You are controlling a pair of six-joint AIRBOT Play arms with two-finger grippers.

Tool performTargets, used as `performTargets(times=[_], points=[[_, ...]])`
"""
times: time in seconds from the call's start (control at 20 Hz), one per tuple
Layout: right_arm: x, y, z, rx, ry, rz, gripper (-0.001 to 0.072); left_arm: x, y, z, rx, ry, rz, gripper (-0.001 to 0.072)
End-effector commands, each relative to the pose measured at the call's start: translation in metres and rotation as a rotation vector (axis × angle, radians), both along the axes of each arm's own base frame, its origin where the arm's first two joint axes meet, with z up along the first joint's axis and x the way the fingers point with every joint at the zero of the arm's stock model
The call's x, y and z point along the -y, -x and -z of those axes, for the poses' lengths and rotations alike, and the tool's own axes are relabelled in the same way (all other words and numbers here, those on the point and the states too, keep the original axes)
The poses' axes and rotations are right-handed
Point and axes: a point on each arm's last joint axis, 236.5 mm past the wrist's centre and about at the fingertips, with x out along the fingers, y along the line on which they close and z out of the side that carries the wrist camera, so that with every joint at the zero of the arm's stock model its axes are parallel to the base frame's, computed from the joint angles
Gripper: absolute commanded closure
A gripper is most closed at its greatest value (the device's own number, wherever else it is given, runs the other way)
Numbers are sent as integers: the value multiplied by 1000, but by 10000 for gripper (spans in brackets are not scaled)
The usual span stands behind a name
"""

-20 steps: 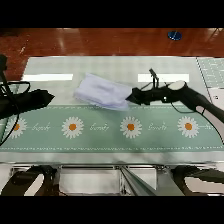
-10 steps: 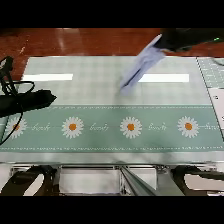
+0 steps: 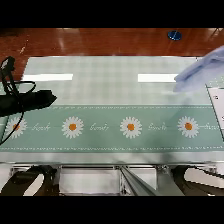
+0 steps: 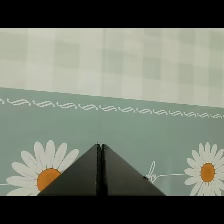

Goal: Fold the shirts.

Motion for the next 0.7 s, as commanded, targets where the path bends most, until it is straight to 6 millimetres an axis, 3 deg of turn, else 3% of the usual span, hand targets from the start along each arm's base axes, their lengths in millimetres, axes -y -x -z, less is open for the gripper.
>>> performTargets(times=[0.0,0.15,0.25,0.35,0.5,0.65], points=[[46,61,8,-139,-12,149,691,0,0,0,0,-1,0,685],[76,108,22,-230,28,285,691,0,0,0,0,-1,0,685],[89,145,46,-318,30,361,691,-1,-3,-2,12,0,-5,685],[96,196,83,-457,30,442,691,-1,-7,-5,35,3,-14,685],[89,276,137,-645,-32,656,690,-3,-12,-9,60,5,-24,685],[75,354,173,-830,65,821,688,-3,-14,-10,65,5,-26,685]])
